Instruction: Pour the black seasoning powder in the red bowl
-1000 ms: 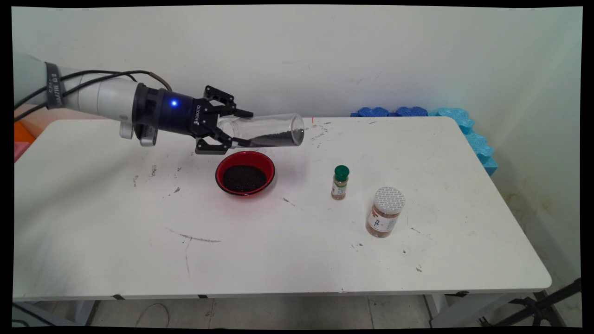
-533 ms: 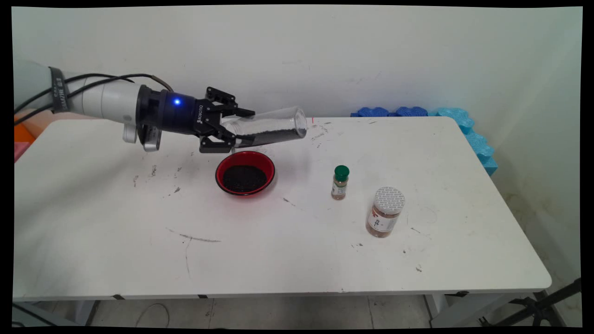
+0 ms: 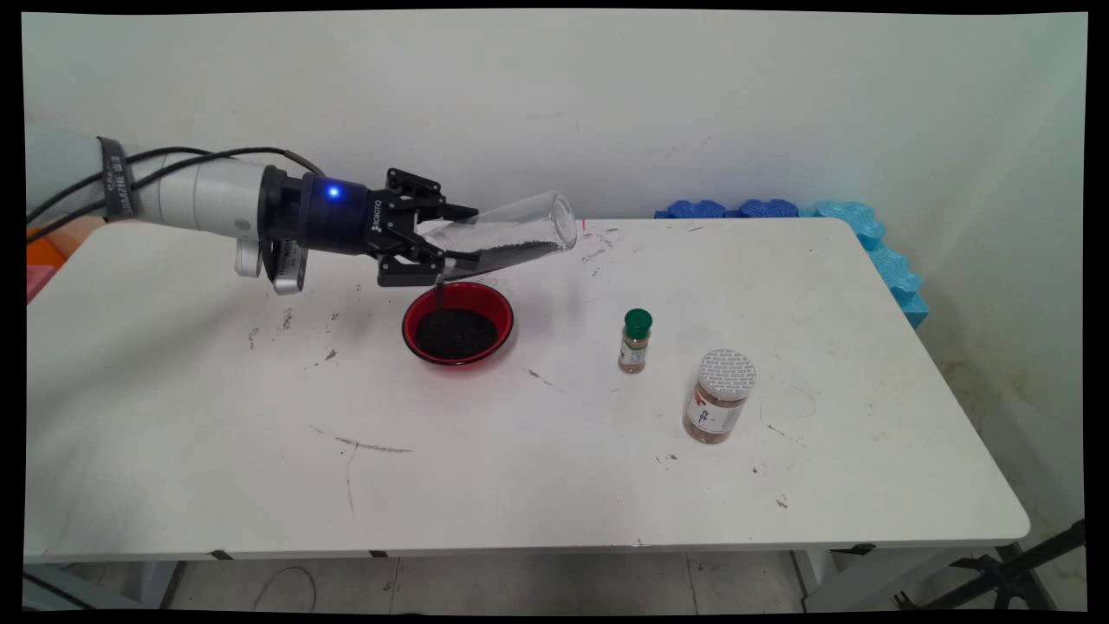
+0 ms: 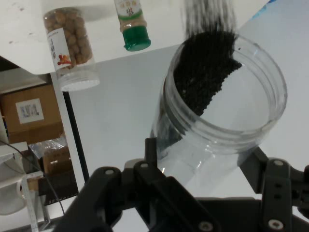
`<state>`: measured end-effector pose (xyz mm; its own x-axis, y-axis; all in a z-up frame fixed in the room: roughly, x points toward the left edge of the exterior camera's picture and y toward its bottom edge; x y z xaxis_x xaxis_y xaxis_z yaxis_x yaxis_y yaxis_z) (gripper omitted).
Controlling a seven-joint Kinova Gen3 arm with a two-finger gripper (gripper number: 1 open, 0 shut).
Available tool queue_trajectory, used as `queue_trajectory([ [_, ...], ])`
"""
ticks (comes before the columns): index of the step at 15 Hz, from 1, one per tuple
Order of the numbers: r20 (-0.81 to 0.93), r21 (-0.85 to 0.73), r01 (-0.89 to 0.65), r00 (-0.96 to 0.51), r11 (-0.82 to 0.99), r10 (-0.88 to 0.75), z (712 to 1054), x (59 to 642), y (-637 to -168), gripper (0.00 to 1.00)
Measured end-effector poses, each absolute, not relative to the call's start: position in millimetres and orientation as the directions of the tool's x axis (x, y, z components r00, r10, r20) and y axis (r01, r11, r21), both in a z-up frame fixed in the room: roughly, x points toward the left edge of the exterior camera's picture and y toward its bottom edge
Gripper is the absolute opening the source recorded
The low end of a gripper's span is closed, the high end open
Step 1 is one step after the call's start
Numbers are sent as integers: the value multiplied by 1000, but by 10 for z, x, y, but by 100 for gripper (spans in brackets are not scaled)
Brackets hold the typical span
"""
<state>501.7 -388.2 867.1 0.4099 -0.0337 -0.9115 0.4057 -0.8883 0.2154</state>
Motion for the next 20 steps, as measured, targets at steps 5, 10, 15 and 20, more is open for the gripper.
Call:
queue_trajectory([
  [5,-923,186,421,384,-888,-12,8608,4986,-3881,0],
  [10,-934,165,436,357,-885,2,8578,4960,-3886,0],
  [15,-946,146,452,324,-880,10,8547,4914,-3910,0],
  [20,-956,138,470,293,-872,7,8533,4884,-3950,0],
])
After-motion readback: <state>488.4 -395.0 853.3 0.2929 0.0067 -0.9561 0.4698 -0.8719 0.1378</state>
